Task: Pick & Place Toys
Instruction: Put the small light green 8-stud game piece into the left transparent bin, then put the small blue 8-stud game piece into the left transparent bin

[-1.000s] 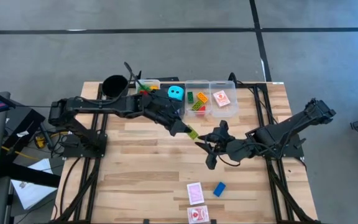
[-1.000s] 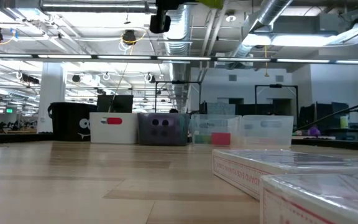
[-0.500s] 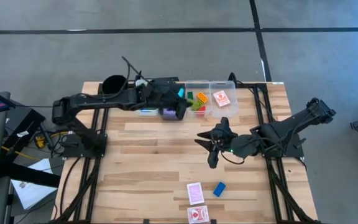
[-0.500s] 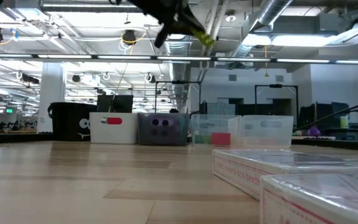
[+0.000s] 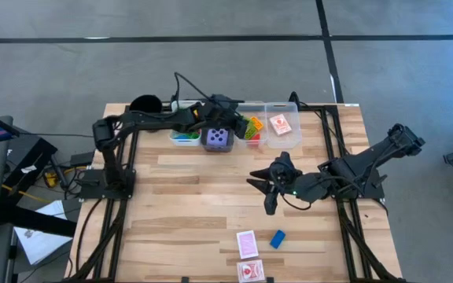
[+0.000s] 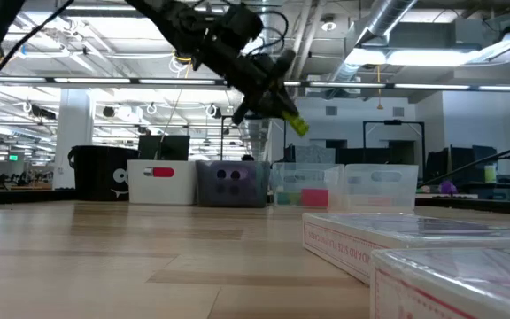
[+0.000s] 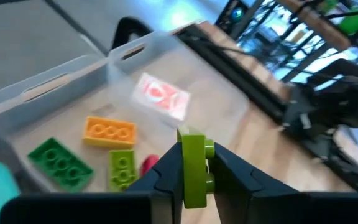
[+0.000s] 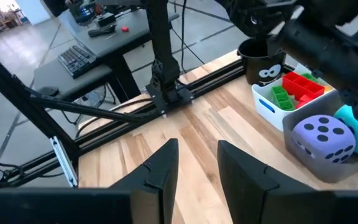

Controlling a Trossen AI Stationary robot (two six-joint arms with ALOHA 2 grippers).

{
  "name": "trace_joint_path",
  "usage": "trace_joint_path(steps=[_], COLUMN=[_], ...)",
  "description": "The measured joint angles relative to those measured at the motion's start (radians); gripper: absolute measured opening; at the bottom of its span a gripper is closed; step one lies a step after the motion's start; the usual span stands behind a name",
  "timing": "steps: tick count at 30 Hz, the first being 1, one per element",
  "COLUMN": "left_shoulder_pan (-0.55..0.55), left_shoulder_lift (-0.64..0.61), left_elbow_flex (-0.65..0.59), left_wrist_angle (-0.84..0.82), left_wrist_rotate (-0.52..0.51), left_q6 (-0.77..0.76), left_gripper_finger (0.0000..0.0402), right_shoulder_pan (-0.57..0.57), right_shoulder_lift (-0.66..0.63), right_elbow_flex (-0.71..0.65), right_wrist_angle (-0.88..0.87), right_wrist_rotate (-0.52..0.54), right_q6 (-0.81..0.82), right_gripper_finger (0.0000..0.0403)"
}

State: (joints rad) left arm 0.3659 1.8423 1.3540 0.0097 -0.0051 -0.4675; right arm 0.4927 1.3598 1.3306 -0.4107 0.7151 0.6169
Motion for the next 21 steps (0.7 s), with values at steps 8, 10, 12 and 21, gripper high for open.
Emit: trace_joint_path(steps=[8,10,12,21], left_shoulder_pan=[0.011,0.010,0.010,-0.030], left_shoulder_lift=[0.040,0.038,0.030,0.012], left_elbow_flex=[0.000,0.000,0.000,0.000], left_wrist_angle=[0.000,-0.001,-0.004,-0.005], left_wrist_rotate=[-0.004,-0.002,0.013,0.422], left_q6=[0.000,-0.008,-0.021,-0.125], left_gripper_finger=[0.0092,0.0104,0.0120,0.0184], right_shoulder_pan=[0.000,0.000,0.000,0.014], right_shoulder_lift=[0.000,0.000,0.000,0.000], right_elbow_flex=[0.000,0.000,0.000,0.000], right_wrist_angle=[0.000,0.000,-0.001,-0.079], right_wrist_rotate=[0.003,0.003,0.003,-0.011], right_q6=[0.012,0.012,0.011,0.004], right_gripper_finger=[0.0107,0.0107,0.0107,0.0107])
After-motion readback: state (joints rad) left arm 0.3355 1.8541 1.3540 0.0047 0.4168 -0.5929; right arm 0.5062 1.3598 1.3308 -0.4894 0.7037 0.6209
